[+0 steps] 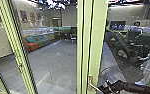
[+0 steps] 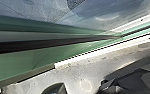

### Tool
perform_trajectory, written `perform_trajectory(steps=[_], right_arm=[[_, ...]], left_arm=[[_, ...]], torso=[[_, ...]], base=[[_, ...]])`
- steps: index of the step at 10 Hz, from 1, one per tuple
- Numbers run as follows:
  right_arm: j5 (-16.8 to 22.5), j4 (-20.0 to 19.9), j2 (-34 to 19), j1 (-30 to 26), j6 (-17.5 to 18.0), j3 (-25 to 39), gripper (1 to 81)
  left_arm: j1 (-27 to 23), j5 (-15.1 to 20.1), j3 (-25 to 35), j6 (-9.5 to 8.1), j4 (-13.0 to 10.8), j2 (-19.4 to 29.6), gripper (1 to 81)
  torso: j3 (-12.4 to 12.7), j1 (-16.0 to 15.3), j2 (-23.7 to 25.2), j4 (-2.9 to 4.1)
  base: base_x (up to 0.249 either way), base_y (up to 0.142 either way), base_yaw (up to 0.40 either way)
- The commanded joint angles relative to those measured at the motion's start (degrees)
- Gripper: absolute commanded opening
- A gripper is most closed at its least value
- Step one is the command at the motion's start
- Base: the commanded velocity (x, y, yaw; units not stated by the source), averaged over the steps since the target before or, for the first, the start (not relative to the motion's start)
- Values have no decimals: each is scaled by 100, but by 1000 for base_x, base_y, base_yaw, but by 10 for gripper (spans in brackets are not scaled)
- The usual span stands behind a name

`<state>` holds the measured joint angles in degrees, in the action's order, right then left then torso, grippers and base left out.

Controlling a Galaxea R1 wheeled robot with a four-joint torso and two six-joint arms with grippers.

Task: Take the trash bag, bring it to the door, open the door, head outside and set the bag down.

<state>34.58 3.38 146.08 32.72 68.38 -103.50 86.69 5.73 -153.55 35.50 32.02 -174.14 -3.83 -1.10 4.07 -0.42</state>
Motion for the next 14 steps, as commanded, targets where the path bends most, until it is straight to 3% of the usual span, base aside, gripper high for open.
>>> perform_trajectory(steps=[1, 6, 9, 14], right_arm=[[1393, 251, 476, 117, -61, -370, 811], [1305, 295, 1057, 592, -123, -1374, 811], [1218, 304, 1146, 785, -316, -1593, 811], [1209, 286, 1075, 803, -316, -1506, 811]], left_arm=[[-262, 473, 36, -17, 67, -33, 10], [-253, 482, 36, -17, 67, -16, 10], [-244, 482, 36, -25, 67, -24, 10], [-244, 473, 36, -17, 67, -24, 10]], torso=[[0, 0, 0, 0], [5, 0, 5, 0], [15, 17, 15, -5], [29, 37, 30, -11]], base=[[0, 0, 0], [0, 0, 0], [0, 0, 0], [0, 0, 0]])
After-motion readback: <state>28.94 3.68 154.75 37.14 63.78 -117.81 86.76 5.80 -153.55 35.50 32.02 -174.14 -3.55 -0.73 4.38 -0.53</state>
